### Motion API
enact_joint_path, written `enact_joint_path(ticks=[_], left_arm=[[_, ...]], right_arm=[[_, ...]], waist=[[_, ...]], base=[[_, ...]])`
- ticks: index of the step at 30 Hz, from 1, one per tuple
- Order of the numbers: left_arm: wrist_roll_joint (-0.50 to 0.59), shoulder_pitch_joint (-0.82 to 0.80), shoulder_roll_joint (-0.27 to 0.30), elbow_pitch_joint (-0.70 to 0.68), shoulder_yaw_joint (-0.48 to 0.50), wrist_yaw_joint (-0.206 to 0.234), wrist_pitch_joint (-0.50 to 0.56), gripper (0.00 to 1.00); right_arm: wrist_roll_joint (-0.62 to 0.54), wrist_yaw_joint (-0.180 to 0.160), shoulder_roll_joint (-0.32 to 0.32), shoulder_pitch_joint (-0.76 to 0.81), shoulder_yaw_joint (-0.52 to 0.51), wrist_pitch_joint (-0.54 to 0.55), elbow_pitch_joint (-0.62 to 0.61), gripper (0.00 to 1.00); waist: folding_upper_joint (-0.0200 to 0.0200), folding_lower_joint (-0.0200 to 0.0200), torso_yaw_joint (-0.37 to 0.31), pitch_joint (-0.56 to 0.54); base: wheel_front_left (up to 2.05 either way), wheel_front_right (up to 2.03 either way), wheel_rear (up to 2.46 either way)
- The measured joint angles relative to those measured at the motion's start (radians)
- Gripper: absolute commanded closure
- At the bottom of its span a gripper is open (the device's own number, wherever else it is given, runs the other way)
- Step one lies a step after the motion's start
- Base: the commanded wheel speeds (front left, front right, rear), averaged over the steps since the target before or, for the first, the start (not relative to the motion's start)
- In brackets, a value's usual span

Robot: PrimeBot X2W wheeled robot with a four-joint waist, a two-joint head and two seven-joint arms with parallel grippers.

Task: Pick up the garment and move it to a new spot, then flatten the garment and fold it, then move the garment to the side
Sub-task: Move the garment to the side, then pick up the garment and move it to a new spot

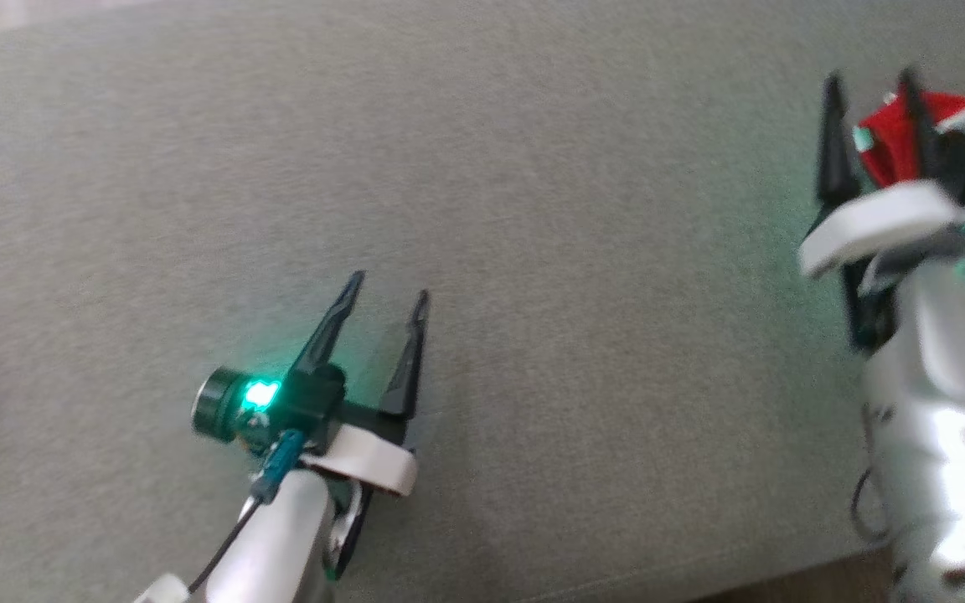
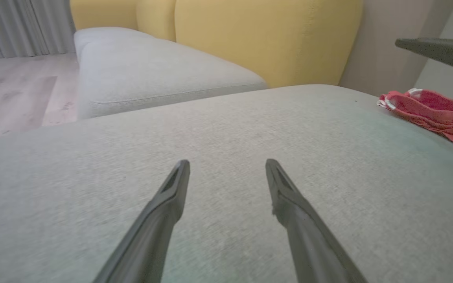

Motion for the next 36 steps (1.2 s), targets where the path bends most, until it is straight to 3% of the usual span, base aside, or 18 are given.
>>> enact_joint_path(ticks=[9,17,27,36], left_arm=[[-0.018,0.073,0.001,0.003,0.091,0.058,0.001,0.00],[-0.017,0.140,0.000,0.028,0.149,0.067,0.001,0.00],[-0.005,0.241,0.001,0.034,0.206,0.084,0.001,0.00],[-0.002,0.269,0.001,0.023,0.221,0.075,0.001,0.00]], right_arm=[[0.102,0.000,0.032,0.231,0.110,-0.001,-0.103,0.00],[0.153,0.000,0.037,0.360,0.161,-0.001,-0.102,0.00],[0.193,0.000,0.039,0.473,0.189,-0.001,-0.115,0.00],[0.208,0.000,0.040,0.483,0.210,-0.001,-0.117,0.00]], waist=[[0.0000,-0.0001,0.099,-0.079],[0.0000,-0.0001,0.170,-0.177],[0.0000,-0.0003,0.214,-0.290],[0.0000,0.0000,0.226,-0.307]], base=[[0.00,0.00,0.00],[0.00,0.00,0.00],[0.00,0.00,0.00],[0.00,0.00,0.00]])
